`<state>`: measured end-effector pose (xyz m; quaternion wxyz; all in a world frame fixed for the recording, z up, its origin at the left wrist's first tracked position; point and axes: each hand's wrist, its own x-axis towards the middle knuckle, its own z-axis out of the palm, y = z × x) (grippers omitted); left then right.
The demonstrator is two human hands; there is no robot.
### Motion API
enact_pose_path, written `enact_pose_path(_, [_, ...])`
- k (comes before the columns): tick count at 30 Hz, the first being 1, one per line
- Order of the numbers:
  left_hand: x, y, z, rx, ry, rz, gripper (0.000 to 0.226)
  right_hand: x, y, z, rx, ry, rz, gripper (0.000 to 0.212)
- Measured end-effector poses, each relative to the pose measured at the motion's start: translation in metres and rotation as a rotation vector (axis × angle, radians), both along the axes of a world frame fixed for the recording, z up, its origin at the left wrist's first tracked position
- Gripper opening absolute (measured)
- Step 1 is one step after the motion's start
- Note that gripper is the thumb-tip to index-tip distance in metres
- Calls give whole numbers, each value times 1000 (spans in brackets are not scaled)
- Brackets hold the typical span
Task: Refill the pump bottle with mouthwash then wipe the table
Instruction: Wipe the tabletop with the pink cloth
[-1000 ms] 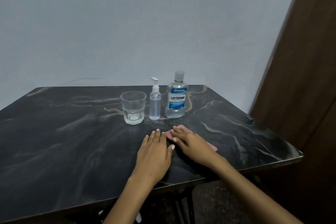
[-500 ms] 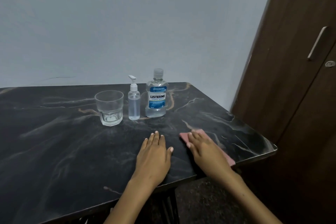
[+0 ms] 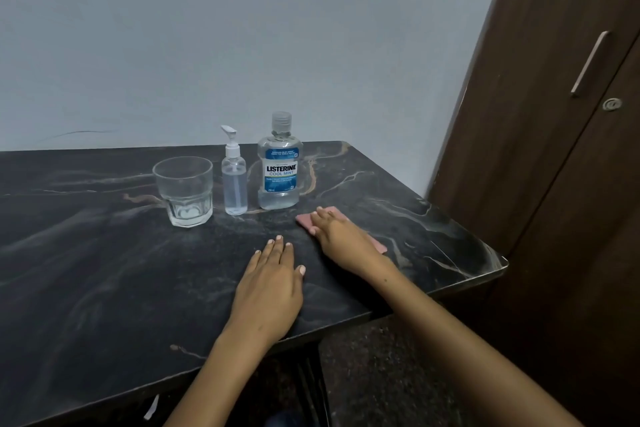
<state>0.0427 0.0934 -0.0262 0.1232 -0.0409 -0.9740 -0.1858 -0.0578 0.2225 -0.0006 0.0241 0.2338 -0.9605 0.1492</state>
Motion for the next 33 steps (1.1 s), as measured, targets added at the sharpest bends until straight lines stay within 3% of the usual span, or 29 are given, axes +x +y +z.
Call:
enact_pose_path(11, [-1, 1, -3, 10, 2, -2, 51, 28, 65, -7, -18, 39, -486, 43])
enact_pose_path(17, [-1, 3, -1, 23, 30, 49, 49, 77, 14, -12, -203, 58, -353, 34])
enact_pose_path(22, [12, -9, 18, 198, 160, 158, 32, 92, -34, -6, -297, 17, -134, 33])
enact_pose_path(26, [33, -45, 34, 236, 176, 222, 29, 100, -68, 4, -649, -204, -101, 34])
enact_pose_path(30, [60, -89, 41, 289, 205, 332, 33, 99, -113, 22, -1343, -755, -107, 37])
enact_pose_path(33, [79, -117, 42, 320, 209, 387, 34, 104, -153, 28, -1435, -844, -141, 37])
